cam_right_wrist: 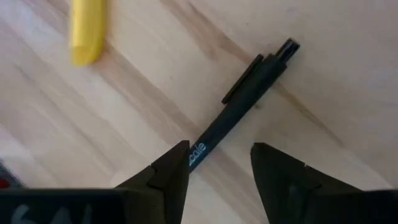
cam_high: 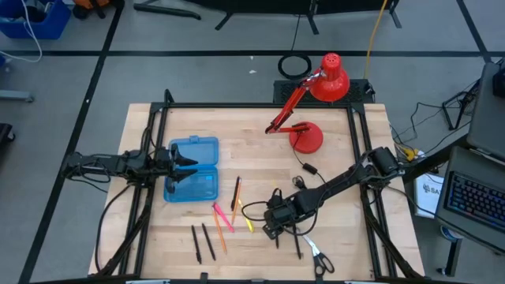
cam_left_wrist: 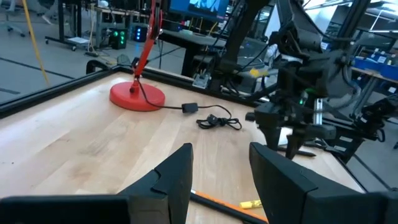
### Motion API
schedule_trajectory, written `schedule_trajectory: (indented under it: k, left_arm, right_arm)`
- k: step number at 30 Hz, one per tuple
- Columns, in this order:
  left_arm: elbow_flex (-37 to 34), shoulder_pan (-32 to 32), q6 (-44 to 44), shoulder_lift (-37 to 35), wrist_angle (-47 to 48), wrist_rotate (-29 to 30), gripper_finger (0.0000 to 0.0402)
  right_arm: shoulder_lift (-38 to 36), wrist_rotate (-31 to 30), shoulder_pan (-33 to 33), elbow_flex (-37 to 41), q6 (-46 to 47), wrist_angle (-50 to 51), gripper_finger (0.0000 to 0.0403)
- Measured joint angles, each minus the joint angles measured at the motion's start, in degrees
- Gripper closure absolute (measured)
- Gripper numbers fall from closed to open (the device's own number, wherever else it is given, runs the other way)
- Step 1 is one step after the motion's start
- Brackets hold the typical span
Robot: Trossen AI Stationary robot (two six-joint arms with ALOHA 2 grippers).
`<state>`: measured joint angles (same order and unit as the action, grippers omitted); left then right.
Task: Pick & place school supplies into a supply box
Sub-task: Put the black pen into the blue supply box
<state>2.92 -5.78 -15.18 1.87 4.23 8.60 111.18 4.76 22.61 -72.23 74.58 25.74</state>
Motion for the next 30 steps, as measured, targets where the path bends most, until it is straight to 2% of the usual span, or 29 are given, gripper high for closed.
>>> schedule_trajectory:
  k: [4, 8, 23, 30]
  left_arm:
    - [0.0, 0.0, -0.01, 0.0, 0.03, -0.02, 0.024]
    - [0.0, 0.0, -0.2, 0.0, 0.07, -0.04, 0.024]
    - [-0.02, 0.0, -0.22, 0.0, 0.14, -0.11, 0.024]
    - [-0.02, 0.02, -0.17, 0.0, 0.17, -0.13, 0.024]
  right_arm:
    - [2.9, 2.79, -0.07, -0.11, -0.47, -4.87, 0.0244]
    - [3.87, 3.04, 0.06, -0.09, -0.48, -4.34, 0.0254]
    - [3.97, 2.86, 0.74, 0.11, -5.03, 2.33, 0.0372]
    - [4.04, 0.07, 0.81, 0.13, -10.91, 6.19, 0.038]
